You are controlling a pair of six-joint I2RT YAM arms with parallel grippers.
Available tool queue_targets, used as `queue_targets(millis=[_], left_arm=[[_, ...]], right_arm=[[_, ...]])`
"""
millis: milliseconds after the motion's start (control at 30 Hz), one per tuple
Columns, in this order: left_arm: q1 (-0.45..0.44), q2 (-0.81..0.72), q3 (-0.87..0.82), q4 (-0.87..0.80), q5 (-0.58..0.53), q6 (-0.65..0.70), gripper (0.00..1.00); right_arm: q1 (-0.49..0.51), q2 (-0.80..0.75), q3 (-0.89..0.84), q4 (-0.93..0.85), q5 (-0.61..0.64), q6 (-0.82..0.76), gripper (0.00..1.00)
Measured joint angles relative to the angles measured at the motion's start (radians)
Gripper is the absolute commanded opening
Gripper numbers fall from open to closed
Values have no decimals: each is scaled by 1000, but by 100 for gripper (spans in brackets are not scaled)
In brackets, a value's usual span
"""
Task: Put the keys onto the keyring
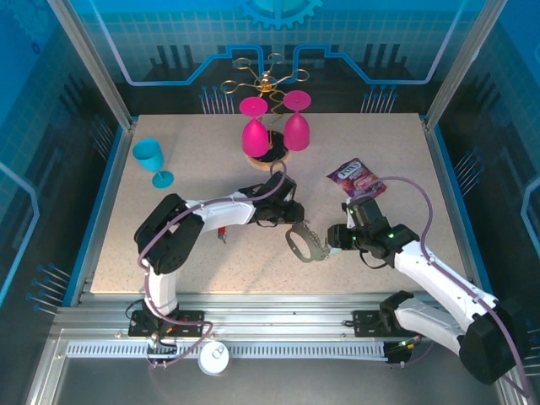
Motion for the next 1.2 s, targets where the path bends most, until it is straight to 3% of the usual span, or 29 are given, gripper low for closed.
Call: queue_targets(millis=[400,1033,1200], left_arm=[[0,48,20,-24,-29,-7,34],[5,72,21,-8,-3,-3,1],[5,56,2,36,-3,28,0]], right_arm=[[0,-27,-23,-2,-1,6,45],[0,-55,-24,-11,-4,13,45],[0,-76,-24,-21,-4,11,46]])
